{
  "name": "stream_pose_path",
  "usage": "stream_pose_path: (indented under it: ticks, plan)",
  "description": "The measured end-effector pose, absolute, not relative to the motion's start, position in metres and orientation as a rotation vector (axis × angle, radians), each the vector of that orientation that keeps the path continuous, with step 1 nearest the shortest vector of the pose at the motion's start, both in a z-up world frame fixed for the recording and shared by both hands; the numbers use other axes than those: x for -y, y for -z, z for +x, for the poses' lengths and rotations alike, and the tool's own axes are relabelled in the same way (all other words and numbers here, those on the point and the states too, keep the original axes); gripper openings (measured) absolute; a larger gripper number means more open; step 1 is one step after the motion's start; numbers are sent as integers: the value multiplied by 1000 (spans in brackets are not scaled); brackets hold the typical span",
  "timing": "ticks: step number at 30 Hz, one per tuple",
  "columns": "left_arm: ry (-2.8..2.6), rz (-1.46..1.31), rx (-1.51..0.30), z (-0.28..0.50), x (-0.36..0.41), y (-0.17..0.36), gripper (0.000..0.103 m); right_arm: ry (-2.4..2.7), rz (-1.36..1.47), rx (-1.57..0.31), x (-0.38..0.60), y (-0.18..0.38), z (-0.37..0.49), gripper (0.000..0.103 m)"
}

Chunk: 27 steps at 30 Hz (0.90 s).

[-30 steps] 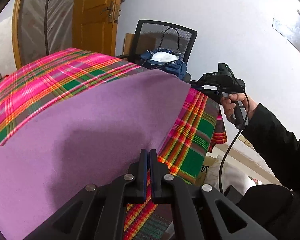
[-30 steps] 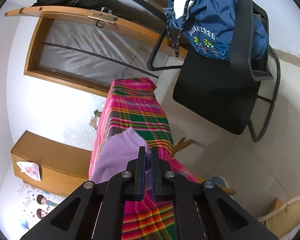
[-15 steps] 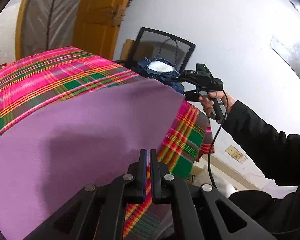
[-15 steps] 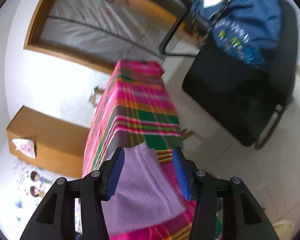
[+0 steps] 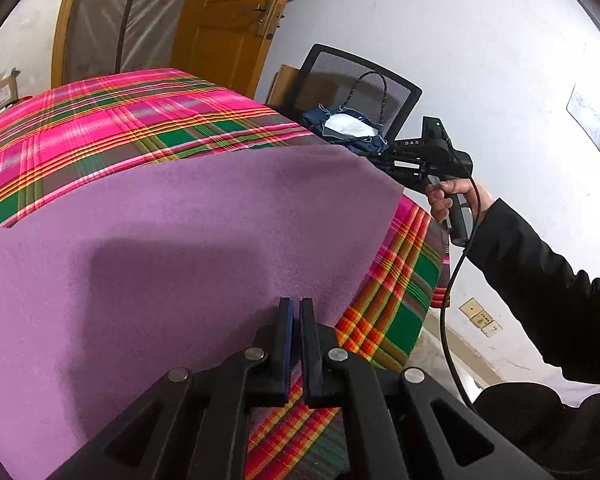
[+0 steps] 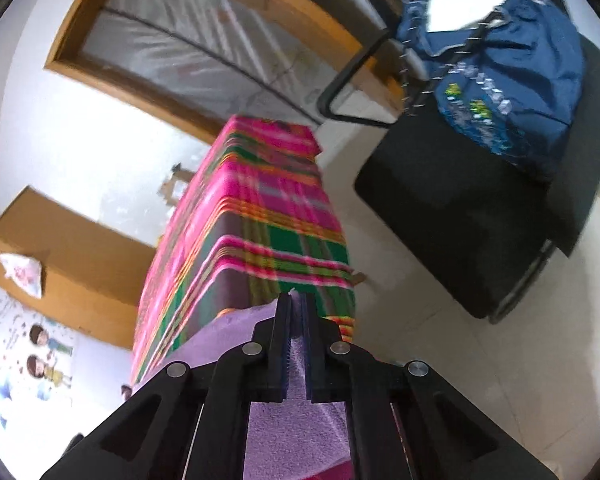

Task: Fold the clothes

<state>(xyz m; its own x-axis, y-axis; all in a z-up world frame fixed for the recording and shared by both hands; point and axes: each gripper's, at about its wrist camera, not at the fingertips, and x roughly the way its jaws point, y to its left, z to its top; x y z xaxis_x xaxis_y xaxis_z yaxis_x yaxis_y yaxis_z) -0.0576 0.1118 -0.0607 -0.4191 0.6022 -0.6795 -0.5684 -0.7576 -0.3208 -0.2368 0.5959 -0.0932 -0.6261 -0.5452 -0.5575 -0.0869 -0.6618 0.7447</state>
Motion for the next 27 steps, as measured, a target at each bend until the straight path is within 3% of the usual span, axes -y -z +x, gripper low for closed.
stream_pose_path:
  ticks: [5, 6, 8, 10, 18, 22, 27]
  plan:
    - [-2189, -1061, 64, -54, -109, 59, 2, 2437, 1110, 1097, -602, 73, -214, 13]
    - [-2190, -1060, 67, -53, -109, 58, 2, 2435, 1098, 1035, -593, 66, -211, 16]
    - [-2192, -1057, 71, -52, -108, 58, 2, 2433, 1085, 896, -572, 52, -207, 33]
    - [-2194, -1054, 75, -50, -107, 57, 2, 2430, 1085, 745, -548, 40, -204, 38]
    - [-2216, -1054, 91, -45, -100, 58, 2, 2443, 1174, 206, -465, 33, -217, 37]
    - [-2209, -1067, 109, -45, -97, 63, 2, 2508, 1186, -124, -440, 33, -218, 29]
    - [-2207, -1059, 105, -42, -96, 63, 2, 2634, 1189, -232, -438, 35, -227, 29]
